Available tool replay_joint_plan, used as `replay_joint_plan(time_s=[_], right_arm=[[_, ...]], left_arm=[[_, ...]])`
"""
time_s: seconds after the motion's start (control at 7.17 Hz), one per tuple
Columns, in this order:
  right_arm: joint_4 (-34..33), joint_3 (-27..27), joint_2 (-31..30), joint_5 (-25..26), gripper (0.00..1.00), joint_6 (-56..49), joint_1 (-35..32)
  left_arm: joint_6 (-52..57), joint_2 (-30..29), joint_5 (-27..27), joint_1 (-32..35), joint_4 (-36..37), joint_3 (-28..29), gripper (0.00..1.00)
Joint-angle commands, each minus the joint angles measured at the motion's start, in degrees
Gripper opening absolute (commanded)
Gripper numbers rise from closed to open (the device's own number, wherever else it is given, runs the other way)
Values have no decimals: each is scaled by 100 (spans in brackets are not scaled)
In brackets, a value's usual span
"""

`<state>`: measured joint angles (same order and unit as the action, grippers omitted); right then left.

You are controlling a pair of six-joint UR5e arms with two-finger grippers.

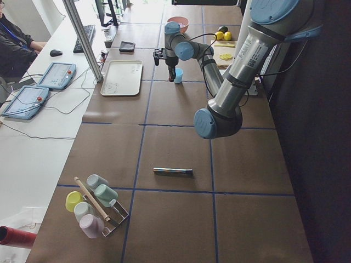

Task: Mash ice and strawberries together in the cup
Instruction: 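Carry the strawberry over the light-blue cup and lower it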

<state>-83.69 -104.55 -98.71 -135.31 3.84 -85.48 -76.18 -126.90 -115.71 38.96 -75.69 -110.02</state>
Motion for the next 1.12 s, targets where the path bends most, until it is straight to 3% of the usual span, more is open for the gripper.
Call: replay_joint_plan(time_s=[0.0,0.28,0.98], right_arm=[[187,119,-201,-292,100,-76,-301],[178,111,-210,-566,100,-76,-346],[187,102,-192,-557,100,-59,-346]], left_arm=[[-580,-877,14,-387,-687,1126,0],[-741,-1493,31,-590,-1027,2043,0],[-741,-1478,198,-1110,-1035,2073,0]])
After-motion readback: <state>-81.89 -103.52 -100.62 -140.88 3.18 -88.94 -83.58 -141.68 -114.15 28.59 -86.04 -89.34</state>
